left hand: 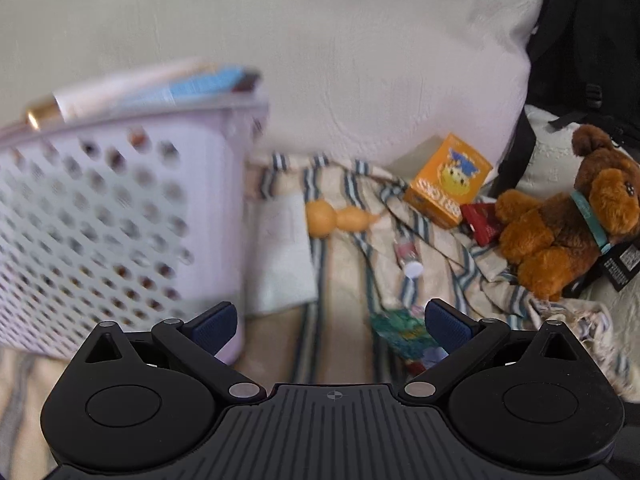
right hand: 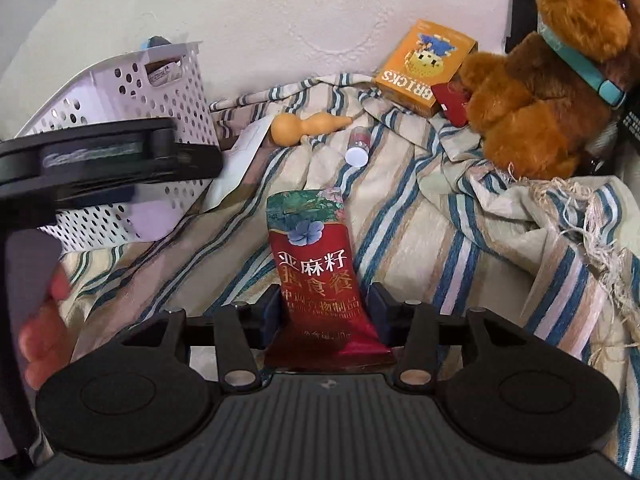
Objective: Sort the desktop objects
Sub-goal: 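Hold the red packet in the right gripper while the left gripper grasps the green floral packet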
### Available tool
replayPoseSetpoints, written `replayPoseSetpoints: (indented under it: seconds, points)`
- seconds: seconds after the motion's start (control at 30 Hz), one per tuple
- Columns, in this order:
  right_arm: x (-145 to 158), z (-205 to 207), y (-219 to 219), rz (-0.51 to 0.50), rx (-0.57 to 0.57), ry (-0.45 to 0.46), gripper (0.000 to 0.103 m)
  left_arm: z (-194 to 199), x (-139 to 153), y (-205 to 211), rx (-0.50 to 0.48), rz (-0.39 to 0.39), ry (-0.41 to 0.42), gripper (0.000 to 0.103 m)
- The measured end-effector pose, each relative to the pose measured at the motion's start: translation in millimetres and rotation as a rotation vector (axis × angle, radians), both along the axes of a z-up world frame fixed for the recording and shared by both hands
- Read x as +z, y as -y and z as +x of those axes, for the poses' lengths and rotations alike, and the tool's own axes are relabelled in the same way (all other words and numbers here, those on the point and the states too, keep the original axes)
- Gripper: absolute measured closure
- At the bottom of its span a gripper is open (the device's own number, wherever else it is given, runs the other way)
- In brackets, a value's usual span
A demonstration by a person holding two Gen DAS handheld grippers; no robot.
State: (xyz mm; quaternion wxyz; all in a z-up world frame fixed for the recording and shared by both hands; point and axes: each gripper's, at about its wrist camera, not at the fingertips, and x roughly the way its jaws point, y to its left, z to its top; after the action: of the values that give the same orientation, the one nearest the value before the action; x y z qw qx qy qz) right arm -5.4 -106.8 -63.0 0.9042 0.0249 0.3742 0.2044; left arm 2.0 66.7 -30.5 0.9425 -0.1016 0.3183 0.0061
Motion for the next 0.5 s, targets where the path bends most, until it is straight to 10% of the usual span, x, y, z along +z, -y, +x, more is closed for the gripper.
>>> replayPoseSetpoints:
  seconds: [0.4, 0.5]
  points:
    - [-0.8, -1.0, -6.6, -0.028, 0.013, 0.018, 0.05, 36.4, -29.8, 36.5, -0.061, -0.01, -0.175, 0.004]
    - [-0.5, -2.6, -8.6, -0.054, 0.018, 0.029, 0.051, 41.5, -34.0, 45.9, -0.1, 0.024, -0.134, 0.063]
